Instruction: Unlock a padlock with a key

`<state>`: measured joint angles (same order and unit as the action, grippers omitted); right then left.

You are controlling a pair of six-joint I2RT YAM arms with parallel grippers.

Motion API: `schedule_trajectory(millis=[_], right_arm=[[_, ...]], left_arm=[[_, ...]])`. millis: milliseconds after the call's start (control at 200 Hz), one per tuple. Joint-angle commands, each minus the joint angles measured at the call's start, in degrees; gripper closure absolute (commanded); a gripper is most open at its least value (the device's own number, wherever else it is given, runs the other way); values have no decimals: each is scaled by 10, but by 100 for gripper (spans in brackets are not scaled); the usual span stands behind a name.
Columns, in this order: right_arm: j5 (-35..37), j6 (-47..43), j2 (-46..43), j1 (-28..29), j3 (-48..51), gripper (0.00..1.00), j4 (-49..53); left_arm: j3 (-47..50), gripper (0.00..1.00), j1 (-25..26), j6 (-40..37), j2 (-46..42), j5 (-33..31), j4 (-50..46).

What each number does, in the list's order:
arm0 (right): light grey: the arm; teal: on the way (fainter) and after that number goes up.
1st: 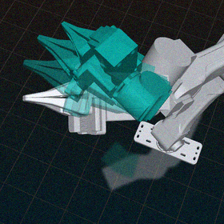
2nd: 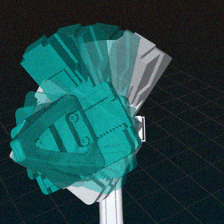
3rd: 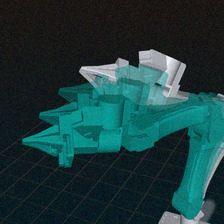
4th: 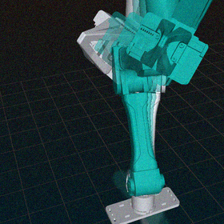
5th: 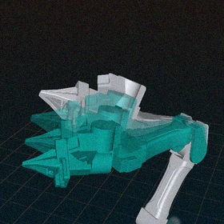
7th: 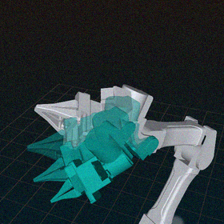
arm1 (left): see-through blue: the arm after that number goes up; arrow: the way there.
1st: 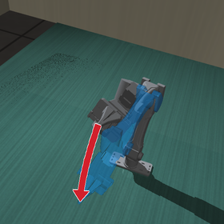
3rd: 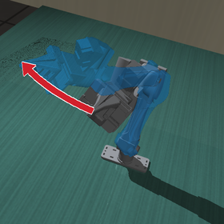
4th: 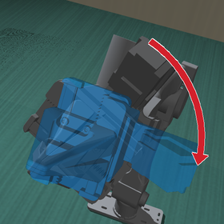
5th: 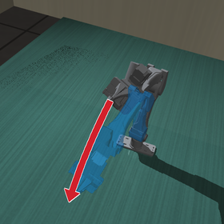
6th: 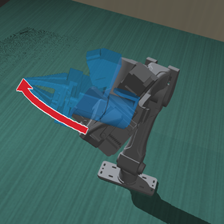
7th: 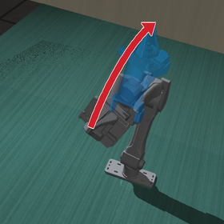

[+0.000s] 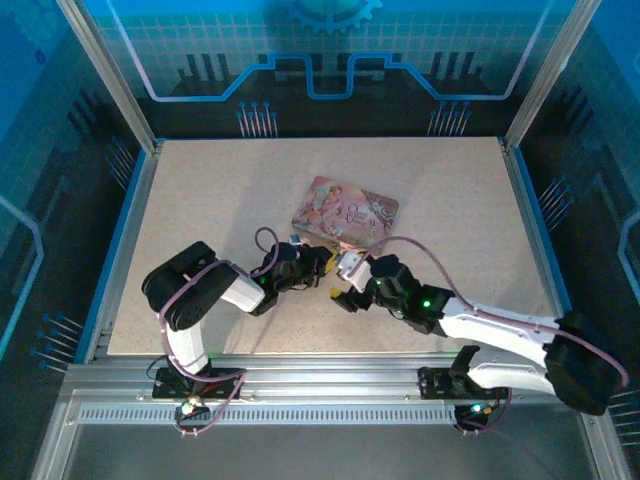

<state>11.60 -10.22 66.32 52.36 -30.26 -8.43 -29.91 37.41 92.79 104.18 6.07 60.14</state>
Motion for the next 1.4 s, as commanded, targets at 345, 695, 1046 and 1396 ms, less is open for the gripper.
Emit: schedule_trajectory(millis=[345, 695, 1046, 1396], right_arm=[[115, -222, 137, 15, -54, 37, -42], [121, -248, 184, 5, -64, 49, -93], [117, -255, 201, -11, -64, 57, -113], [97, -251, 215, -22, -70, 66, -131]], left_arm=[[21, 99, 4, 16, -61, -19, -24], [19, 100, 5, 13, -79, -20, -47], [23, 100, 5, 18, -81, -21, -46], [24, 100, 5, 22, -80, -21, -44]])
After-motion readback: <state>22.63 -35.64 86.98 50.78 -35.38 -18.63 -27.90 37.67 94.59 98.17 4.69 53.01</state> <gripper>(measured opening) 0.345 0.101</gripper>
